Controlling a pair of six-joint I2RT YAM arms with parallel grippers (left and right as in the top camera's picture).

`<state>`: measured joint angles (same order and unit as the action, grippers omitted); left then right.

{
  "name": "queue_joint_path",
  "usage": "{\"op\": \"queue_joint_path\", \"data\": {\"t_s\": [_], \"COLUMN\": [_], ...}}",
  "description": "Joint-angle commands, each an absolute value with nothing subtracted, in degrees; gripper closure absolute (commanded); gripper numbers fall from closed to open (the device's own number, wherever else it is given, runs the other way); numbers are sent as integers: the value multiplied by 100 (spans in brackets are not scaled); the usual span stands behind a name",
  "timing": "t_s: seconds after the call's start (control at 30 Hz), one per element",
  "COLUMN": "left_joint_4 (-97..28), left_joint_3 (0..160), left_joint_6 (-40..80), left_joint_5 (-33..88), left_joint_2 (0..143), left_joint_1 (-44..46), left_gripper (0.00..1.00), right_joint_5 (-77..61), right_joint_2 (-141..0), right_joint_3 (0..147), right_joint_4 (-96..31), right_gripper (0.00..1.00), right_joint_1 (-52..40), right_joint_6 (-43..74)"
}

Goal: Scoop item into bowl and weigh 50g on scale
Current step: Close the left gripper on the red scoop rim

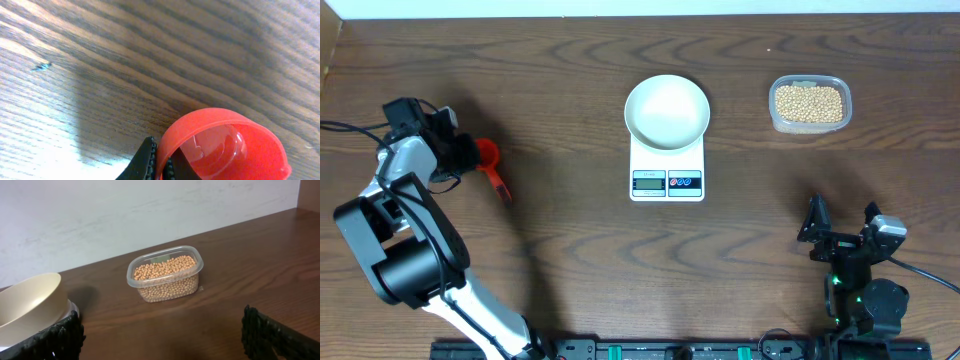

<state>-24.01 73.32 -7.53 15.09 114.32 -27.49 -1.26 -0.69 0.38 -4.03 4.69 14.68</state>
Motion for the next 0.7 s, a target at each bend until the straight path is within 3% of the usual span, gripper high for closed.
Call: {"op": "queue_joint_path", "data": {"t_s": [0.0,0.67], "left_joint_4": [-2429,-2862], "left_joint_3": [7341,7341], "left_joint_6": [-657,-82], "left_joint_5": [1496,1500], "left_joint_2": [11048,10855], "left_joint_1": [-2757,-2757], "left_gripper": [93,93], "right_joint_5": [-97,-97], "right_joint_2": [-51,-51], "right_joint_3": [32,32], "right_joint_4": [-427,-427], "right_gripper": [1,1], "right_joint_1": [440,440], "right_joint_6": [1520,1520]}}
